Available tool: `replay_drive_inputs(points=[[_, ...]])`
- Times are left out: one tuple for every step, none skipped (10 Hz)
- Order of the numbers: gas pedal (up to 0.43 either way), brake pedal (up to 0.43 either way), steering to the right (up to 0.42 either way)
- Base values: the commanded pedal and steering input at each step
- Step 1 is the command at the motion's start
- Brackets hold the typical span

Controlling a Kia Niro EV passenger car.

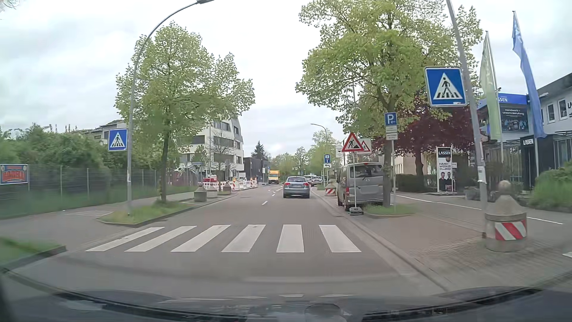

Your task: Follow the waypoints while adhering to traffic rules and regulations

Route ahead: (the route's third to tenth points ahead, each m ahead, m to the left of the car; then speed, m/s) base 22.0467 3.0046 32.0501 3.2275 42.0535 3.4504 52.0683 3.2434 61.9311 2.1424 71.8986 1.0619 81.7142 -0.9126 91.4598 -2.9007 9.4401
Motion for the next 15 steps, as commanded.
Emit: replay_drive_inputs(points=[[0.059,0.0,-0.006],[0.047,0.0,-0.006],[0.047,0.0,-0.006],[0.047,0.0,-0.006],[0.047,0.0,-0.006],[0.047,0.0,-0.005],[0.047,0.0,-0.005],[0.047,0.0,-0.005],[0.059,0.0,-0.005],[0.067,0.0,-0.004],[0.067,0.0,-0.004],[0.079,0.0,-0.004],[0.079,0.0,-0.004],[0.079,0.0,-0.004],[0.079,0.0,-0.004]])
